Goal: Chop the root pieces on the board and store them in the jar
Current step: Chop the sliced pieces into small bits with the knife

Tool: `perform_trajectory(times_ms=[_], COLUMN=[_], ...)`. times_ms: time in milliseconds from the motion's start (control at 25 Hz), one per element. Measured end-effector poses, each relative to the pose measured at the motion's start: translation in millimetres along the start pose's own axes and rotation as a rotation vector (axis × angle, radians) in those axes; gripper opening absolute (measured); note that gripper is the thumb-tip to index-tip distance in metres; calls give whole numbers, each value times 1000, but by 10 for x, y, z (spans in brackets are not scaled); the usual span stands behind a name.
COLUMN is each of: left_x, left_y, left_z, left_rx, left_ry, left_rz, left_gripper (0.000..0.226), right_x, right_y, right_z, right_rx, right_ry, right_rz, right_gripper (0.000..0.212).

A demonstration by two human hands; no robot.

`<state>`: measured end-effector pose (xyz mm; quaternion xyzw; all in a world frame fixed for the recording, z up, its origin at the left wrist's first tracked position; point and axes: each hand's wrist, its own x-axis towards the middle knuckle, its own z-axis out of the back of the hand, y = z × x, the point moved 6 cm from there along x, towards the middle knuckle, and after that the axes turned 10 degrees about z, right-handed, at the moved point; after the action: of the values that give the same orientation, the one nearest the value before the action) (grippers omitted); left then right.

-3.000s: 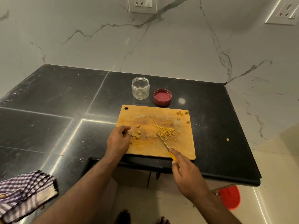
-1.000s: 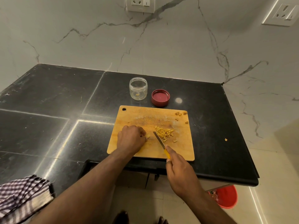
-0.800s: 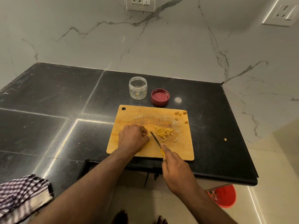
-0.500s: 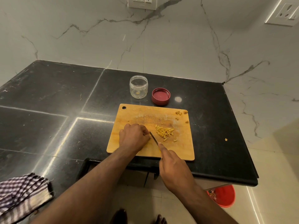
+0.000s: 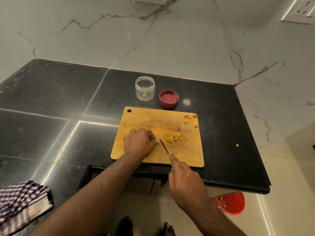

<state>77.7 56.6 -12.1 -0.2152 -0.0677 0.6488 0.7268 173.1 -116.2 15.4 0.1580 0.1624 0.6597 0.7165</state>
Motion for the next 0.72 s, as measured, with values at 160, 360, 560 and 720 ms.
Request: perform_trajectory(times_ms=[160,360,560,720], left_x=[-8,-18,-15,1], left_y=[12,9,20,39], left_z=[1,15,9,-2], left_rx=[-7,-7,-10,-14], left_ry=[0,-13,-8,9], left_rz=[3,8,5,4], left_gripper=[17,17,18,21], right_x=[184,265,50,36], right_y=[-2,26,15,20], right_z=[-26,-85,-33,45], right_rx=[2,-8,-6,31], right_ry=[2,35,59,-2], right_rz=[2,16,3,-4], right_gripper=[53,53,52,52])
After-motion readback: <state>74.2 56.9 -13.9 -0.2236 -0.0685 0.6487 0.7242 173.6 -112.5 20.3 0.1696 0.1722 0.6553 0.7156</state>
